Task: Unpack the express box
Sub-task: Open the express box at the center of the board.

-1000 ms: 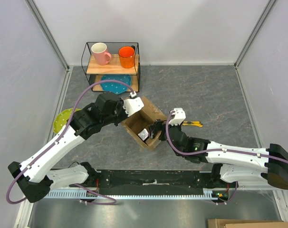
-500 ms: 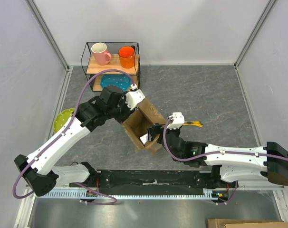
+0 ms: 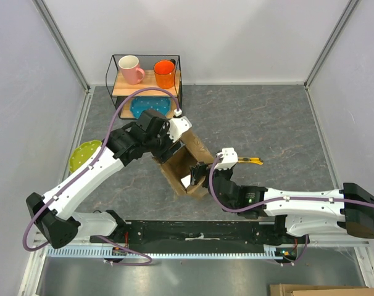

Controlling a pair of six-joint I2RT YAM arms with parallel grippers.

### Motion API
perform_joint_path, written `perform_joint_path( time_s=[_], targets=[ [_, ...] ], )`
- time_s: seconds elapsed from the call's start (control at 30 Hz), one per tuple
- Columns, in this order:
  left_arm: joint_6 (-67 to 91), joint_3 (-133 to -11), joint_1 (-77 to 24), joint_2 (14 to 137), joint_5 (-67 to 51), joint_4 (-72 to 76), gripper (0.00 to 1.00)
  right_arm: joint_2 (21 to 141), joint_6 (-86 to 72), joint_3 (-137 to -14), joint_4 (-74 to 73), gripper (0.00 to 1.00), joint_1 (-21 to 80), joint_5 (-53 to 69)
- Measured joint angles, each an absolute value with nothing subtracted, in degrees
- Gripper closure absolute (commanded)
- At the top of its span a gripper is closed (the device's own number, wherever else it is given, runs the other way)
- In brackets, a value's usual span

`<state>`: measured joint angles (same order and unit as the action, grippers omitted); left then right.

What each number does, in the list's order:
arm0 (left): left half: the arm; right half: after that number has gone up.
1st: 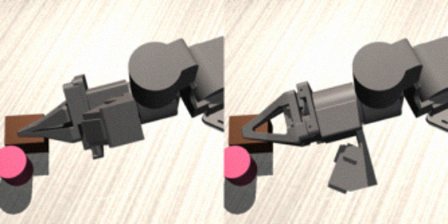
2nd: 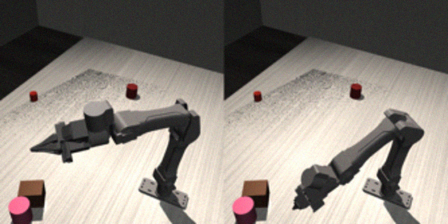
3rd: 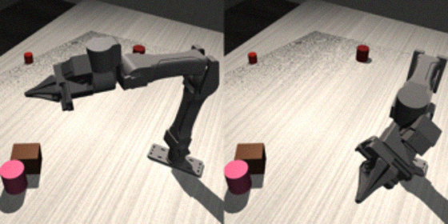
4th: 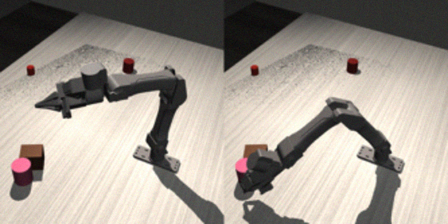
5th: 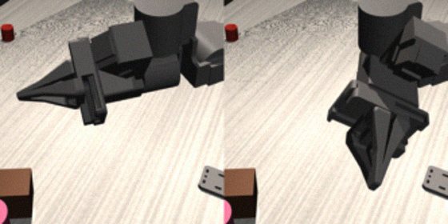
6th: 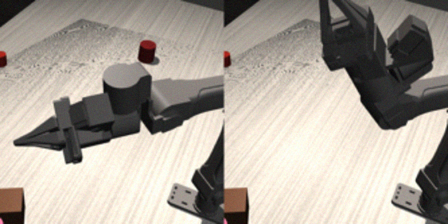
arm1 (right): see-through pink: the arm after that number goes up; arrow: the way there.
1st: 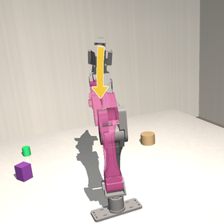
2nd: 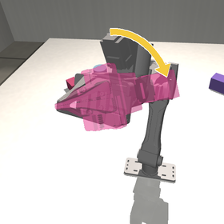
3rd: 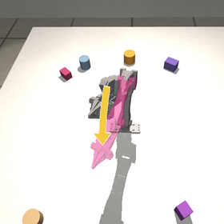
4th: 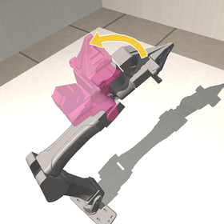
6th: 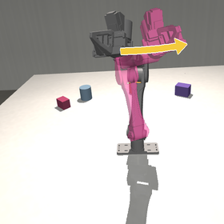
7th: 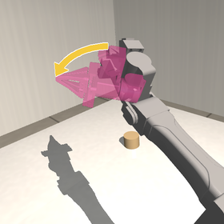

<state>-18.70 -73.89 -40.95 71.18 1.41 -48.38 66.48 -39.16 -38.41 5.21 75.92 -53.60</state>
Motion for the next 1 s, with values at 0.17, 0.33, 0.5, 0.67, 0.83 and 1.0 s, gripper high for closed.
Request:
perform_joint_path(
  time_s=[0.17, 0.33, 0.5, 0.67, 0.83, 1.0],
  targets=[
    [-18.1, -73.4, -40.6, 72.5, 0.1, -48.2, 0.96, 66.5, -38.7, -38.4, 5.3, 0.02, 77.4, -54.7],
    [-17.6, -72.7, -40.8, 72.8, -2.7, -47.7, 0.98, 66.4, -37.6, -38.1, 6.0, 0.02, 78.3, -55.8],
    [-17.7, -74.1, -40.9, 72.8, -3.5, -49.1, 0.98, 65.0, -34.5, -37.0, 7.5, 0.02, 78.7, -55.9],
    [-20.6, -80.6, -45.4, 72.3, 2.2, -51.7, 0.98, 61.6, -28.2, -36.8, 8.6, 0.02, 78.4, -56.1],
    [-25.1, -82.8, -52.7, 68.8, 12.0, -49.1, 0.98, 54.1, -21.7, -38.6, 8.6, 0.02, 78.2, -55.9],
    [-28.9, -79.2, -52.7, 65.3, 19.6, -45.9, 0.98, 50.2, -15.2, -45.4, 3.1, 0.02, 78.5, -54.0]
  ],
)
